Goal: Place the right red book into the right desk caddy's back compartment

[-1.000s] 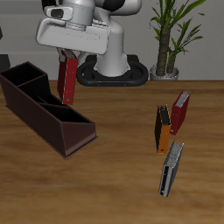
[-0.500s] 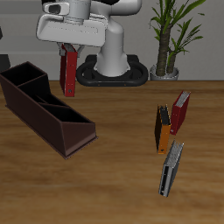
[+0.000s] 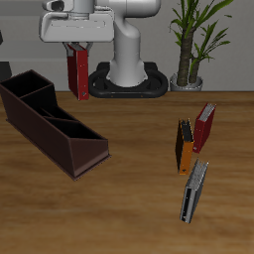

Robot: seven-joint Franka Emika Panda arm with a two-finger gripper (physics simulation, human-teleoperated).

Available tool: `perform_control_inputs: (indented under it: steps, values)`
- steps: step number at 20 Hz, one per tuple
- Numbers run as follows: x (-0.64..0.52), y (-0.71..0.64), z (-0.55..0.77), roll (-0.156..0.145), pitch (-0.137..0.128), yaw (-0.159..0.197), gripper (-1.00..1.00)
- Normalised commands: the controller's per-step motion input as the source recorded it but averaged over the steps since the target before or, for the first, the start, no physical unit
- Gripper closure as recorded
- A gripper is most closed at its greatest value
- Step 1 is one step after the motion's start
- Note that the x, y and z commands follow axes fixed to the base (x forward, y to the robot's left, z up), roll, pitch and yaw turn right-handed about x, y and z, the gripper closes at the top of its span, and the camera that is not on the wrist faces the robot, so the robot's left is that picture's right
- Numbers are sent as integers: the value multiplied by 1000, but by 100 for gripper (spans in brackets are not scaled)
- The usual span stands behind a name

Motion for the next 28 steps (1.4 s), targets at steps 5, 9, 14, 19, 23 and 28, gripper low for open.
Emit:
perform_control_inputs:
  steps: [5,9,14,19,23,28]
  values:
    - [-184,-124,61,32,35,1,100]
    - [-191,-221,43,-7,22,-1,100]
    - [-179,-115,-61,-14,15,11,100]
    - [-230,42,-88,-26,7,52,100]
    - [-222,47,14,-38,-1,33,100]
    - [-188,-41,102,-33,-44,85,100]
